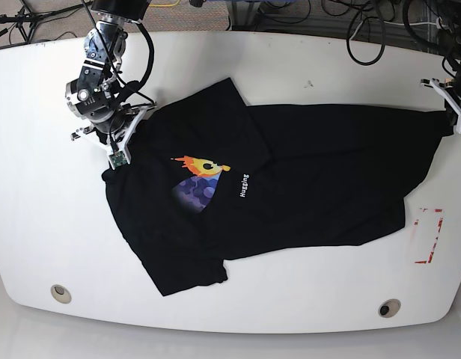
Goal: Fold the T-shirt properly
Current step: 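Release the shirt with the right gripper and regrasp its shoulder edge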
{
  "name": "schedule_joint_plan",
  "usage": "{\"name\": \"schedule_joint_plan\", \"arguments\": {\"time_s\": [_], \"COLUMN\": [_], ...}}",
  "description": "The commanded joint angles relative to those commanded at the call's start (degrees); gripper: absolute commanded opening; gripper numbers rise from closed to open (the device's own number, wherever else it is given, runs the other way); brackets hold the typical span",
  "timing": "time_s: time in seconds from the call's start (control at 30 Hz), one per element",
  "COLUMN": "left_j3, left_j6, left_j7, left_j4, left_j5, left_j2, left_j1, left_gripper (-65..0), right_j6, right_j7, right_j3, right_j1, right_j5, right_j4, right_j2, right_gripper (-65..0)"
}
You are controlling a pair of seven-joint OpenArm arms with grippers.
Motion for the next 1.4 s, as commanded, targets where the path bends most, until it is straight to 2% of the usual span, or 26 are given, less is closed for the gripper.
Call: {"name": "schedule_joint_plan", "arguments": {"time_s": [0.27, 0.53, 0.63, 0.7, 0.73, 0.83, 0.87, 0.93, 0.97, 1.0, 1.1, 1.13, 1.27, 1.4], "left_j3": [-4.2, -4.6, -4.6, -4.6, -4.6, -4.4, -4.4, -4.4, -4.4, -4.4, -4.5, -4.5, -4.3, -4.3], "left_j6": [0.0, -1.3, -1.3, -1.3, -1.3, -1.3, -1.3, -1.3, -1.3, -1.3, -1.3, -1.3, -1.3, -1.3], "left_j7": [0.0, 0.0, 0.0, 0.1, 0.2, 0.3, 0.3, 0.3, 0.3, 0.3, 0.3, 0.3, 0.3, 0.3], "left_j4": [-0.3, -0.2, -0.2, -0.1, -0.1, -0.1, -0.1, -0.1, -0.1, -0.1, -0.3, -0.3, 0.0, 0.2], "left_j5": [0.0, 0.1, 0.2, 0.3, 0.3, 0.3, 0.3, 0.3, 0.3, 0.3, 0.3, 0.3, 0.2, 0.0], "left_j2": [0.0, 0.0, 1.1, 1.4, 1.4, 1.5, 1.5, 1.5, 1.5, 1.5, 1.5, 1.5, 1.5, 1.3], "left_j1": [3.3, 5.4, 5.6, 5.9, 6.2, 6.9, 7.1, 7.3, 7.5, 7.5, 7.5, 7.4, 7.2, 5.3], "left_gripper": [-65.0, -65.0, -65.0, -65.0, -65.0, -57.8, -52.4, -42.4, -32.9, -26.0, -12.1, -10.4, -9.7, -9.7], "right_j6": [0.0, 0.0, 0.0, 0.0, 0.0, 0.0, 0.0, 0.0, 0.0, 0.0, 0.0, 0.0, 0.0, -0.35], "right_j7": [0.0, 0.0, 0.0, 0.0, 0.0, -0.3, -0.3, -0.3, -0.3, -0.3, -0.3, -0.3, -0.3, -0.3], "right_j3": [-0.3, -0.5, -1.8, -2.4, -2.4, -2.5, -2.5, -2.5, -2.5, -2.5, -2.4, -2.4, -2.1, -0.1], "right_j1": [-3.0, -6.1, -7.1, -8.0, -8.4, -9.1, -9.1, -9.3, -9.8, -10.5, -11.5, -11.9, -12.0, -10.4], "right_j5": [0.0, 0.1, 1.9, 3.4, 4.2, 6.1, 6.8, 7.6, 8.3, 9.1, 12.2, 13.7, 20.4, 24.8], "right_j4": [0.0, 0.0, -0.1, 0.1, 0.3, 0.4, 0.4, 0.6, 1.3, 1.9, 4.7, 5.5, 7.0, 6.9], "right_j2": [0.0, 0.0, 0.3, 0.4, 0.4, 0.4, 0.2, 0.1, 0.1, 0.1, 0.1, 0.1, 0.4, 1.1], "right_gripper": [-65.0, -64.8, -64.4, -61.0, -56.9, -41.9, -34.6, -25.7, -19.5, -16.2, -14.1, -14.4, -16.8, -20.3]}}
